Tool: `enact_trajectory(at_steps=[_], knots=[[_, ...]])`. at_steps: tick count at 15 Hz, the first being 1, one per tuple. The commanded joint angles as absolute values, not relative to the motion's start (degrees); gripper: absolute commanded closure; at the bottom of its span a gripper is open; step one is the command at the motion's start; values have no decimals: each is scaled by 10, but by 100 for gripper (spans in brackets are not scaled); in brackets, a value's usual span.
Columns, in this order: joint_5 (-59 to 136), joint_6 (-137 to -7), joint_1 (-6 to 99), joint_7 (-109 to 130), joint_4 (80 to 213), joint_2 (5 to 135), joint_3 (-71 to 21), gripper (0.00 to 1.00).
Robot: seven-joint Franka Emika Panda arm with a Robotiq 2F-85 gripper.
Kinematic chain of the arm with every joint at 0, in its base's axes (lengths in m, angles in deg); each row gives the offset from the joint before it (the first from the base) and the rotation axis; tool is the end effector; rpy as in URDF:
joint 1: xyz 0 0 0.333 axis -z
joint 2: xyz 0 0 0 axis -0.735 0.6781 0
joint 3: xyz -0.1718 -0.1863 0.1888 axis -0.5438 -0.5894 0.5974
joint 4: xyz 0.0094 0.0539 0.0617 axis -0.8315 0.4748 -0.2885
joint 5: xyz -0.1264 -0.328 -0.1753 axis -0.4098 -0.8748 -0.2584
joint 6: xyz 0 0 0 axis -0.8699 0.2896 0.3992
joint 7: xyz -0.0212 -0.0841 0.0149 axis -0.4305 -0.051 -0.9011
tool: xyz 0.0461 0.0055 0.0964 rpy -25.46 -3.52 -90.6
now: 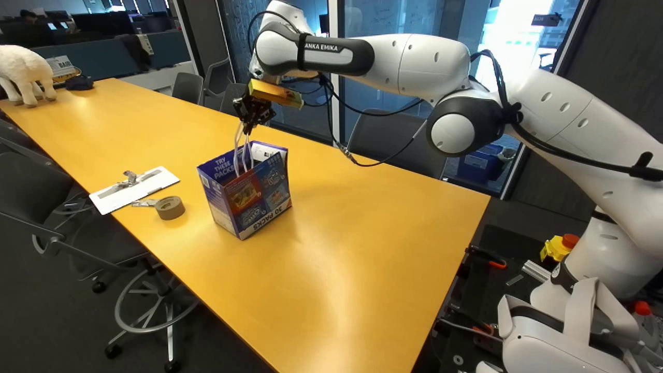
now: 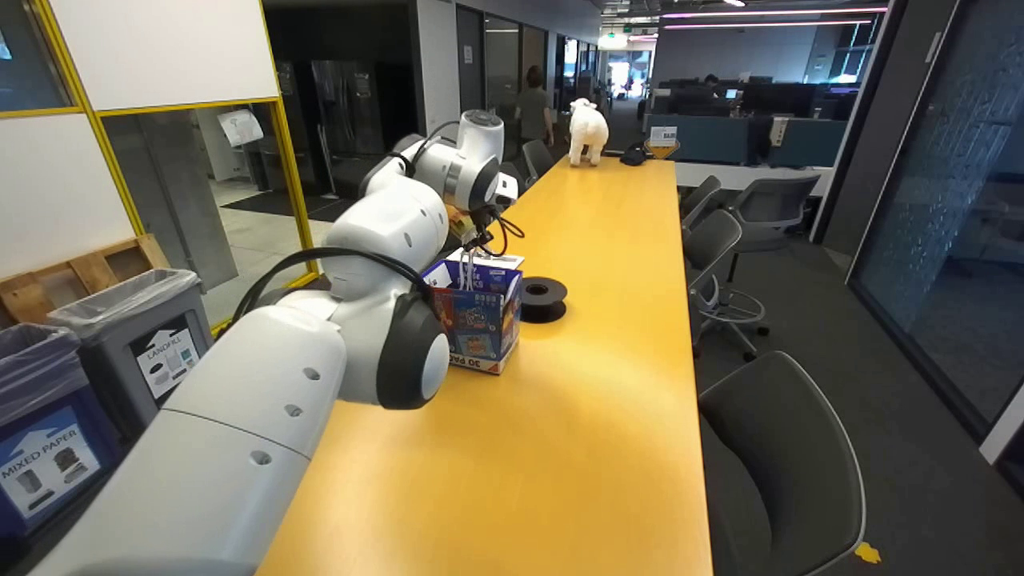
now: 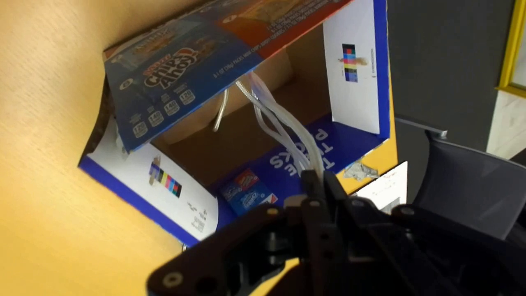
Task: Put the two white ropes inside the blue box
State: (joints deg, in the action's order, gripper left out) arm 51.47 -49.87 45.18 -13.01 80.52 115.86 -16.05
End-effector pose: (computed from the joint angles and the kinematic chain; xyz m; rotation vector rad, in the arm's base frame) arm 0.8217 0.0666 0.4370 -2.6807 0.6234 -0.4709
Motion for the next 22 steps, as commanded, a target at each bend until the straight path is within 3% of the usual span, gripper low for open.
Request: enact_trajectory(at_steps=[1, 9, 10, 17, 20, 22], knots=[[555, -488, 470, -83, 783, 1192, -127, 95], [552, -490, 468, -71, 782, 1214, -131, 95], [550, -487, 468, -69, 783, 1213, -132, 75], [503, -428, 457, -65, 816, 1176, -170, 23], [469, -316, 452, -67, 822, 1140, -193, 2], [459, -217, 456, -54, 826, 1108, -199, 0]])
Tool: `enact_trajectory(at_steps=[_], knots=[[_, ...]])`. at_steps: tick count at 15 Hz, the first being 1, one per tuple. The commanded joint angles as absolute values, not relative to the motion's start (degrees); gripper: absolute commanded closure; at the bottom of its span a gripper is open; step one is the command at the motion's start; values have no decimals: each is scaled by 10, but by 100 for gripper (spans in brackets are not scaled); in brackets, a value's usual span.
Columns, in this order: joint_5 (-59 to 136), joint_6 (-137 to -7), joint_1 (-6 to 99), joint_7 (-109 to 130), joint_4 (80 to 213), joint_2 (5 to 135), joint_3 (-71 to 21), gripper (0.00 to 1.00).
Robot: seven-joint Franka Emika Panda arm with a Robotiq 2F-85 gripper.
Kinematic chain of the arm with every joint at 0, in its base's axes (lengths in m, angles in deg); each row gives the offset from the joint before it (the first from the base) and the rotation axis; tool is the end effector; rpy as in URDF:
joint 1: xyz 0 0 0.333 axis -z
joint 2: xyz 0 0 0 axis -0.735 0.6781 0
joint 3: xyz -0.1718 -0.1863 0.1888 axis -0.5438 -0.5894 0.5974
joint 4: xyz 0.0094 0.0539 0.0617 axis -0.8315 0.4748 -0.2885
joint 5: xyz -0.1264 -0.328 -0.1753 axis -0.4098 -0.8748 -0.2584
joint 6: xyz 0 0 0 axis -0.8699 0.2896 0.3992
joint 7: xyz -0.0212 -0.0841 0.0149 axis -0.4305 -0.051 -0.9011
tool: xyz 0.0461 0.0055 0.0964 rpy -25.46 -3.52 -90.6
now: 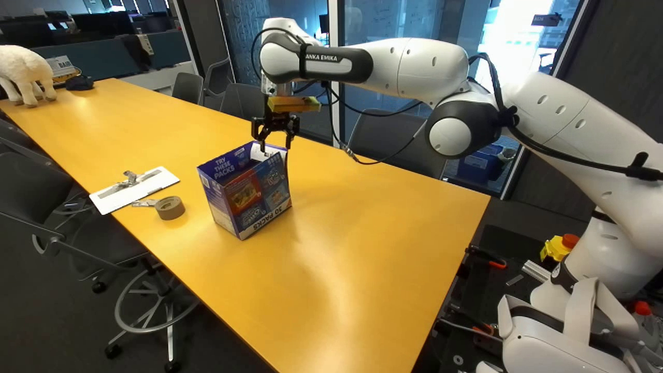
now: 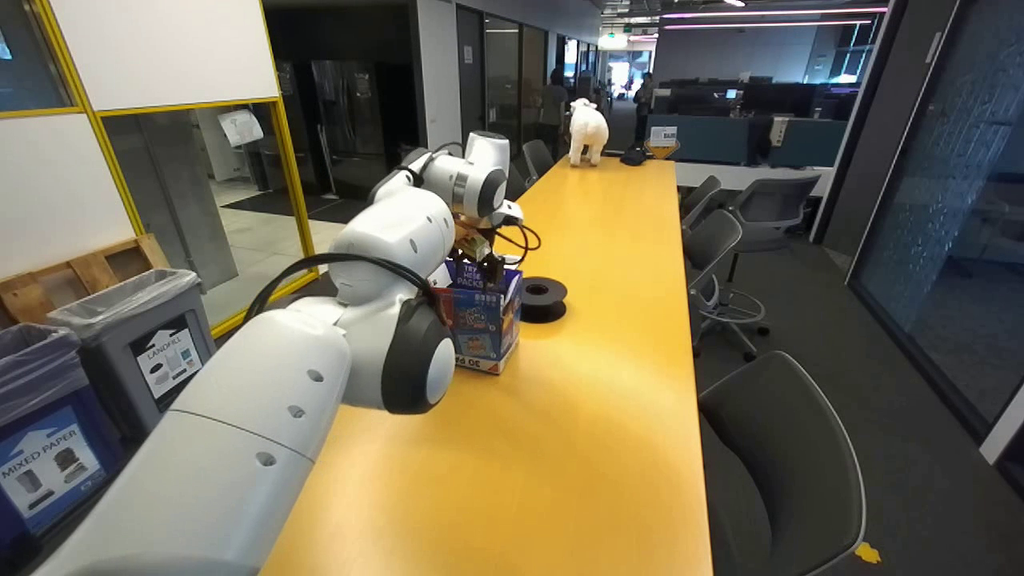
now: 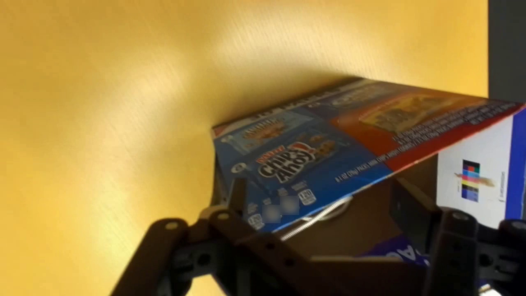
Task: Put the two white ropes inside the blue box
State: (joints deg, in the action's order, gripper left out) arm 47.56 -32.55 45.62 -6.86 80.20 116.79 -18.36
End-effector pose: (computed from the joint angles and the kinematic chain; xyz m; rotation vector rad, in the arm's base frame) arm 0.8002 0.0479 0.3910 -2.9353 0.4949 -0.1114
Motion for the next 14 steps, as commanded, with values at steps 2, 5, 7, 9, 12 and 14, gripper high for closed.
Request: enact_trajectory(at_steps=[2, 5, 7, 9, 12, 14], knots=[[452, -117, 463, -38, 824, 1077, -205, 0], [450, 5, 480, 6, 819, 1035, -210, 0], [446, 48, 492, 34, 814, 1016, -213, 0], [444, 74, 504, 56, 810, 1000, -216, 0], [436, 68, 515, 100, 803, 991, -220, 0], [435, 59, 522, 133, 804, 992, -218, 0]])
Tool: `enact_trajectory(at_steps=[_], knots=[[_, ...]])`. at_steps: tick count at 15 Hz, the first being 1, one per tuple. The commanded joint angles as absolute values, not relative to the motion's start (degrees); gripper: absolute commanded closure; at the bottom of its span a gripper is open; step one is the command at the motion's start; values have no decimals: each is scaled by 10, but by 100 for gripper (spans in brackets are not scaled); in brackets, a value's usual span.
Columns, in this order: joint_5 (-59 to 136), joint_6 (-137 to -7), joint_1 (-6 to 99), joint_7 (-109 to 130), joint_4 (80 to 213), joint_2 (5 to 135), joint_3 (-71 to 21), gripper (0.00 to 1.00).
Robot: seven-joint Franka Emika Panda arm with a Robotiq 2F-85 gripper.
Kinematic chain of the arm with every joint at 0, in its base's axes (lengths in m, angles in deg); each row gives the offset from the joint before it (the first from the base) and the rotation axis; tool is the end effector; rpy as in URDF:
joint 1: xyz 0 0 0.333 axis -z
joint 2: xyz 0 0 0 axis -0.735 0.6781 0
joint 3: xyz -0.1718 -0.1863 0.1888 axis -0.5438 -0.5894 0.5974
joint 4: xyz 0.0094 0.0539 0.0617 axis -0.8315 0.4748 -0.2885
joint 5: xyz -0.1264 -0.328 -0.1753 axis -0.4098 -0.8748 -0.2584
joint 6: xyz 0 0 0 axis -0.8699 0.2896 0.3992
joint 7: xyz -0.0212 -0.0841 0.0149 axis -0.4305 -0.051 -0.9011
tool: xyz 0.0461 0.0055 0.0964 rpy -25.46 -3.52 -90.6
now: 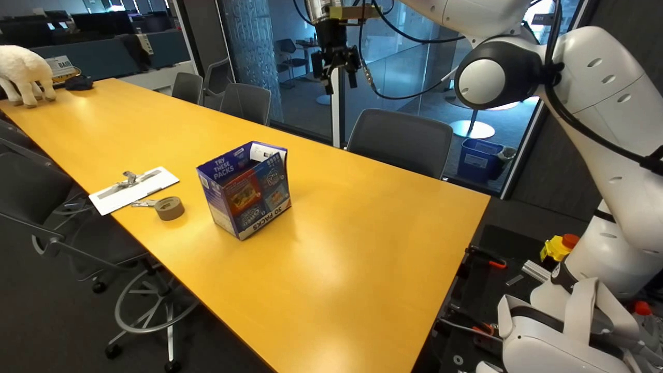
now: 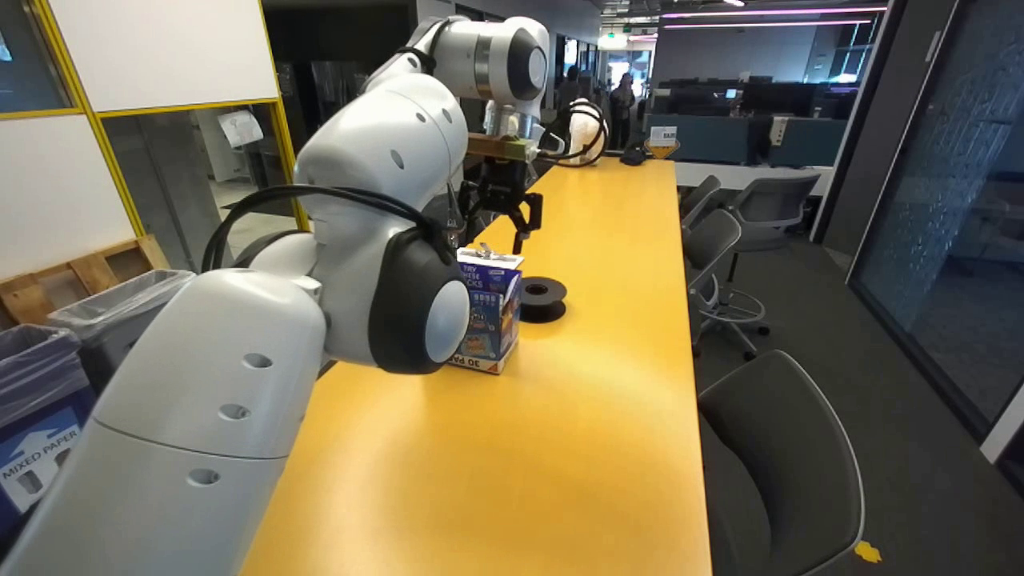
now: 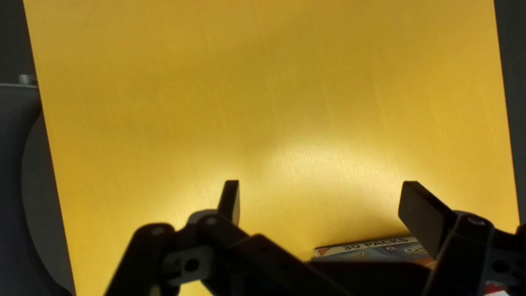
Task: Put the two white ropes inside the blue box
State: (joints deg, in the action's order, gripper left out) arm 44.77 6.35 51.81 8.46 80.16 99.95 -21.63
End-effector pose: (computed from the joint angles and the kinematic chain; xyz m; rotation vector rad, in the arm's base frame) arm 0.6814 -0.0495 0.5572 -3.0634 0.2676 0.4295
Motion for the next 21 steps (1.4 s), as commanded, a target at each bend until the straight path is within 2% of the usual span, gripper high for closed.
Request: enact_trajectory(at_steps=[1, 7, 16, 21], knots=[[434, 55, 524, 144, 805, 995, -218, 0], [407, 0, 516, 179, 786, 1021, -226, 0], [416, -97, 511, 111, 790, 1042, -224, 0], [419, -77, 516, 128, 794, 1046, -219, 0]])
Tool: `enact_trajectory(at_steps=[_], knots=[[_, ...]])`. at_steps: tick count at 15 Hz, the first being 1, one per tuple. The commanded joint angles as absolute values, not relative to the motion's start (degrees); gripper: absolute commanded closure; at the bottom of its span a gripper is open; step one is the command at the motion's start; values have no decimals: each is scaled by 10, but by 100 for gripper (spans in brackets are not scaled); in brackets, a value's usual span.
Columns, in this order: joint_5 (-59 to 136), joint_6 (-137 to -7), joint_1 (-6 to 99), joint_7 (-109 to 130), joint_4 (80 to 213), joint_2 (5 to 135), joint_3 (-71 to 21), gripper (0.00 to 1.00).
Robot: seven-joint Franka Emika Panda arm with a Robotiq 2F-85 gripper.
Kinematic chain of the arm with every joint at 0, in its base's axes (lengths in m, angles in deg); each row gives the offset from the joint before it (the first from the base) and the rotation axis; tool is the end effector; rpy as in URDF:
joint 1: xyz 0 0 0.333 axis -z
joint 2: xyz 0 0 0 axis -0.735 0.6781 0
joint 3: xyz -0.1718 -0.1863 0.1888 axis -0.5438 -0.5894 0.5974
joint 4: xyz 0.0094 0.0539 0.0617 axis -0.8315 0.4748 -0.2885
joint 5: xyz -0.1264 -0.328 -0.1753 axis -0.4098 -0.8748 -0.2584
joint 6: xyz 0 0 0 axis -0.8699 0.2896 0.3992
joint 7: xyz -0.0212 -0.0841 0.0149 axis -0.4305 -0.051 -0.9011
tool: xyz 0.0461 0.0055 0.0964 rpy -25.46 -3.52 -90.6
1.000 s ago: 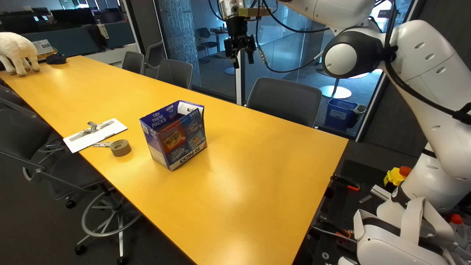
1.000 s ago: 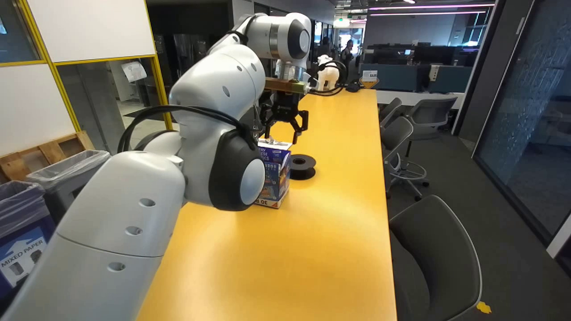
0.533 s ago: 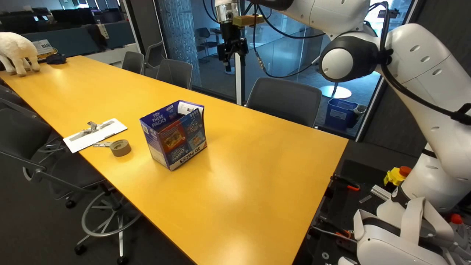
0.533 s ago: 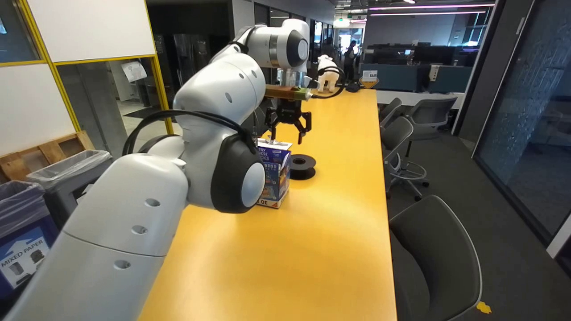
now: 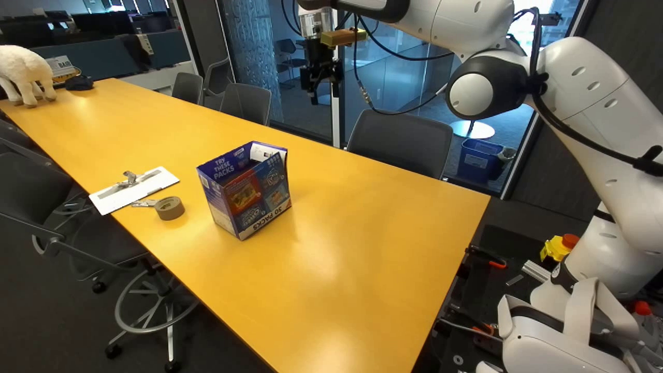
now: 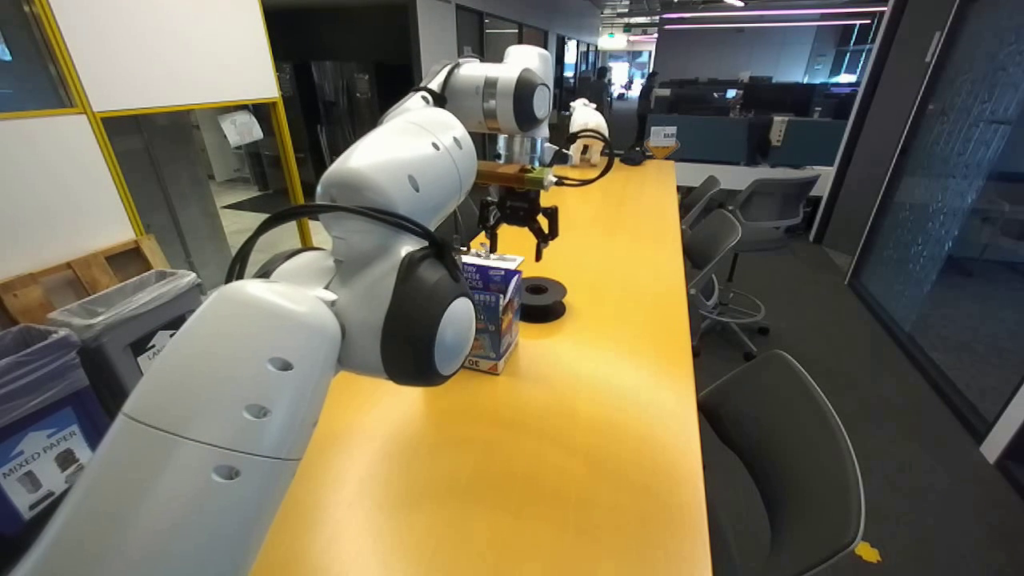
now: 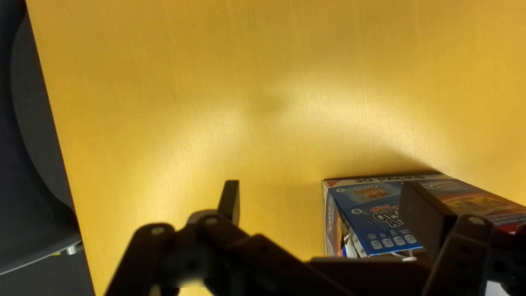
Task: Put the two white ropes inside the blue box
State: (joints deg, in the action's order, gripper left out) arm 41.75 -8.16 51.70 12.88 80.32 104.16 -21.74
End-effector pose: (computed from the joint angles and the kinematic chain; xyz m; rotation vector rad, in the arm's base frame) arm 0.7268 -0.0597 0.5207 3.1253 -0.1847 -0.1570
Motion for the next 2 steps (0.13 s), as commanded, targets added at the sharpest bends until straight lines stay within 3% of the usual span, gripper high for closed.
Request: enact_trajectory(at_steps=[1, 2], knots=[[419, -77, 516, 128, 794, 1046, -219, 0], [419, -77, 516, 128, 795, 1046, -219, 0]])
